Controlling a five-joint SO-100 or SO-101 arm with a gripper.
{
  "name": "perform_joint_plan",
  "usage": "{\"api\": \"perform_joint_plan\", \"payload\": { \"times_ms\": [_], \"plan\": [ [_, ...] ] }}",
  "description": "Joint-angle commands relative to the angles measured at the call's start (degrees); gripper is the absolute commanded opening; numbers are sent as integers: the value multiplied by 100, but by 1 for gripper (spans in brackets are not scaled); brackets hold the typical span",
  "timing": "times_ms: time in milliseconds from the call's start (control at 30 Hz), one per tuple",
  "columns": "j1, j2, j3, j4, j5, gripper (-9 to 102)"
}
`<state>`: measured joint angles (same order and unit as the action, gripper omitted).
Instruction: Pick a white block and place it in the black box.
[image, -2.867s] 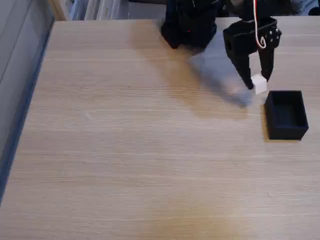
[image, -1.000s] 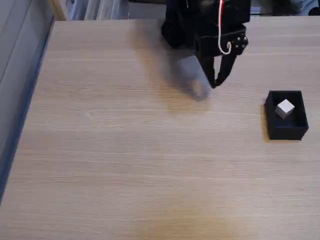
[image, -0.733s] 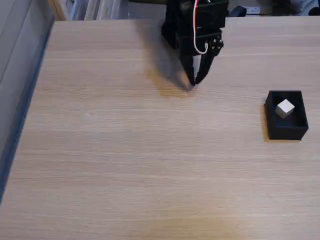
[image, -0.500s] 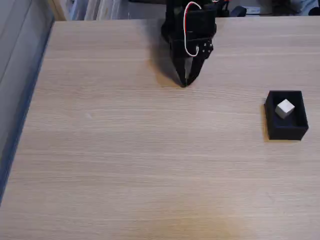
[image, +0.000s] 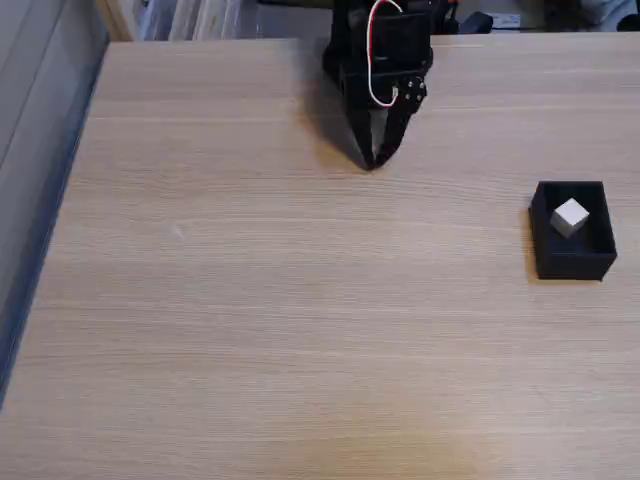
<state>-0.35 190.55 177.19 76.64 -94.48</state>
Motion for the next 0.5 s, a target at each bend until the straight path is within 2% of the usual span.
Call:
{"api": "perform_joint_plan", "payload": {
  "times_ms": [0, 467],
  "plan": [
    [-79, 26, 70, 62, 246, 0],
    [-264, 26, 70, 62, 255, 0]
  ]
}}
